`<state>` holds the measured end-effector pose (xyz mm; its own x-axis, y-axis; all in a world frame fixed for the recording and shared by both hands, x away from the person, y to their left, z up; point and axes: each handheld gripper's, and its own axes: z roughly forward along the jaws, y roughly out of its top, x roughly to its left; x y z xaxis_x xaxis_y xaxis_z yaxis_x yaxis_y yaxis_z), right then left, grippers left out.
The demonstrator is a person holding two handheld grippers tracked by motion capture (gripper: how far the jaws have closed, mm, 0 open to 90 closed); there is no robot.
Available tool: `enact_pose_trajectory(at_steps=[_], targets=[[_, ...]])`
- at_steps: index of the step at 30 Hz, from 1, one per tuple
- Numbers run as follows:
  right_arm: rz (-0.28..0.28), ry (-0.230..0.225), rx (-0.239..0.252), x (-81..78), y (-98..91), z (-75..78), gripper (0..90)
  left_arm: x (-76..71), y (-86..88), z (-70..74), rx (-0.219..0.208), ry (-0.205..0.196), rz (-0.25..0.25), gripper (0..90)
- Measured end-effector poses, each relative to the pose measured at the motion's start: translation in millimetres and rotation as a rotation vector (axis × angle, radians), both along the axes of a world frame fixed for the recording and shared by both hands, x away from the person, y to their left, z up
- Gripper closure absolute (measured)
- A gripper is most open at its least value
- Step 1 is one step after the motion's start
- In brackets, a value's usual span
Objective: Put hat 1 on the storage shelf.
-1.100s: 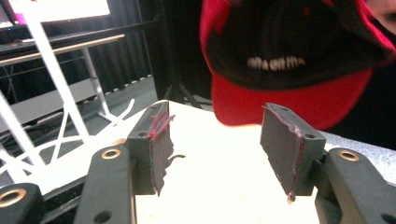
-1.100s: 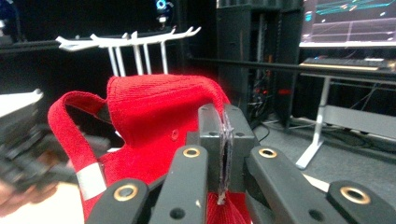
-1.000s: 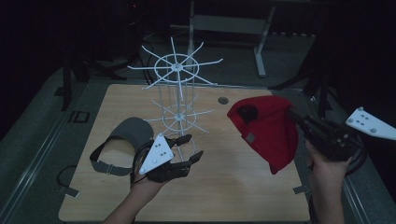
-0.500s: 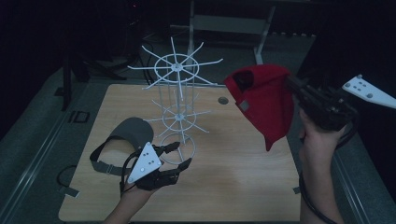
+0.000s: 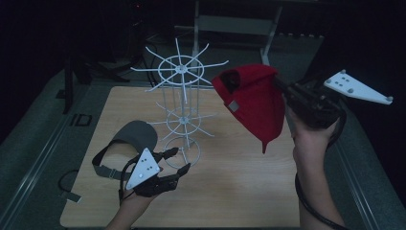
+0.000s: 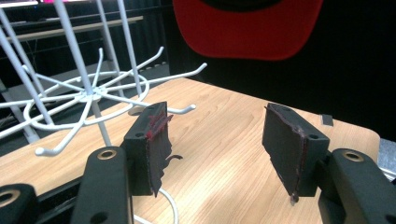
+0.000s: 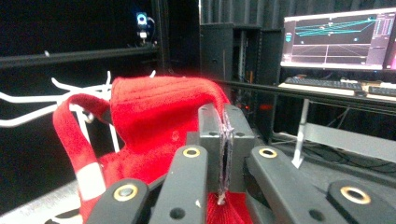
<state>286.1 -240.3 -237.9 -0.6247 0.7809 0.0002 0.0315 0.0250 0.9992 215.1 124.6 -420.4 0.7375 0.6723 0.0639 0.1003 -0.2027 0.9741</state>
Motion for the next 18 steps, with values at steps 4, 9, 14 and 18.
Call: enact_pose_trajectory(at_steps=[4, 9, 14, 18], targets=[[0.012, 0.014, -0.013, -1.1, 3.1, -8.4, 88.1, -0.4, 1.8, -0.8, 0.004, -0.002, 0.007, 42.0], [0.019, 0.031, -0.035, -1.9, 6.9, -21.1, 88.0, 0.2, 3.8, -4.1, 0.003, 0.001, 0.017, 42.0], [0.035, 0.045, -0.044, -4.7, 10.1, -31.5, 88.0, 0.3, 7.4, -6.5, -0.003, 0.012, 0.029, 41.9], [0.048, 0.048, -0.037, -9.4, 10.6, -37.3, 87.8, 0.2, 9.7, -7.2, -0.005, 0.013, 0.040, 42.0]])
